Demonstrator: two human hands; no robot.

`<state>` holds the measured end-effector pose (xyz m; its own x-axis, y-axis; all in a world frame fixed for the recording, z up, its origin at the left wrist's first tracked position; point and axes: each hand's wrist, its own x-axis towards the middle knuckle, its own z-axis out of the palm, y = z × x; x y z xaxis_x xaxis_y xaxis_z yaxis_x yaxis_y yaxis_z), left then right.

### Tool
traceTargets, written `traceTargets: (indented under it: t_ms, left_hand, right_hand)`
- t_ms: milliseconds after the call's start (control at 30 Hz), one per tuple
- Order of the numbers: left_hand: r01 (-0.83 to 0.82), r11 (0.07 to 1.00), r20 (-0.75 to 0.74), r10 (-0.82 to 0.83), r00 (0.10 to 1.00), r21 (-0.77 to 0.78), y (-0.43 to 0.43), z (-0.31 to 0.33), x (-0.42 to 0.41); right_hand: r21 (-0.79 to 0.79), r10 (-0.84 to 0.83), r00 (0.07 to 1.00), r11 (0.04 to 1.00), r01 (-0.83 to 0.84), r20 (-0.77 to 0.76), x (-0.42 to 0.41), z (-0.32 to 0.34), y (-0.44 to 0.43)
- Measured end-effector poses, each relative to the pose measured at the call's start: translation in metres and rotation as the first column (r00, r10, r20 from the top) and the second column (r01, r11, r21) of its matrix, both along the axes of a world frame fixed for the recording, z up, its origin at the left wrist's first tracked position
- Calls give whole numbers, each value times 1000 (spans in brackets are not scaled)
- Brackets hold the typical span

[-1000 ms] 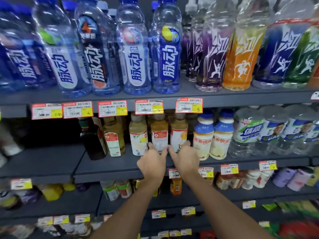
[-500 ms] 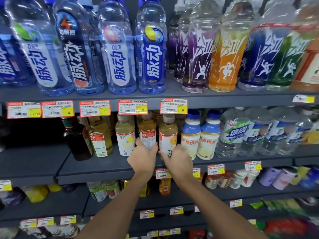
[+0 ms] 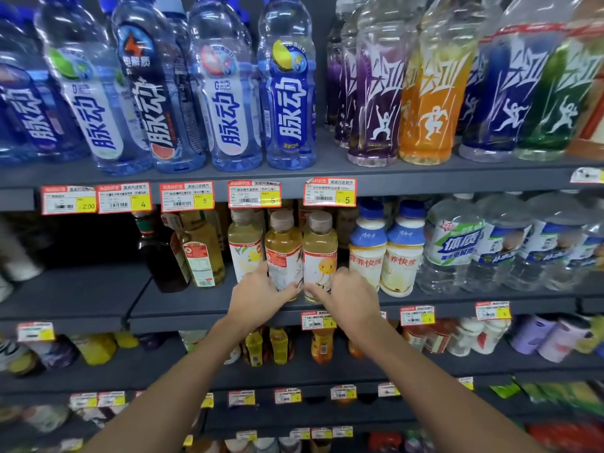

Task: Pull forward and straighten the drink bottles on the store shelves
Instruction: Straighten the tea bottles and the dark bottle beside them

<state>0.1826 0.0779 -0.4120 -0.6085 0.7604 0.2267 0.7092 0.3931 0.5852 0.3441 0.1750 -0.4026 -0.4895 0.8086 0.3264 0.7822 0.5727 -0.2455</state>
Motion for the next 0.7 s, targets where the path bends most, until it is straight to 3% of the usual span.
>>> traceTargets:
  t_ms: [133, 300, 400, 500, 567, 700]
  left_hand:
    - [-156, 987, -118, 160, 980, 41, -6, -4, 12]
    - [-258, 965, -87, 261, 961, 38, -1, -6, 24]
    - [-159, 982, 54, 154, 987, 103, -5, -7, 14]
    - [35, 992, 213, -61, 975, 124, -18, -5, -4]
    - [81, 985, 233, -117, 966, 155, -25, -5, -9]
    - [-152, 957, 82, 135, 987, 247, -29, -17, 12]
  right_hand:
    - [13, 11, 999, 1000, -11, -37, 6, -4, -2]
    - [-141, 92, 975, 983, -121, -200, 7, -7, 2]
    - [-228, 94, 969, 962, -147, -230, 5, -7, 5]
    - [-253, 72, 968, 958, -135, -242, 3, -7, 7]
    - [-256, 58, 964, 958, -127, -261, 2, -7, 7]
    - [-191, 24, 969, 979, -73, -244, 0, -9, 0]
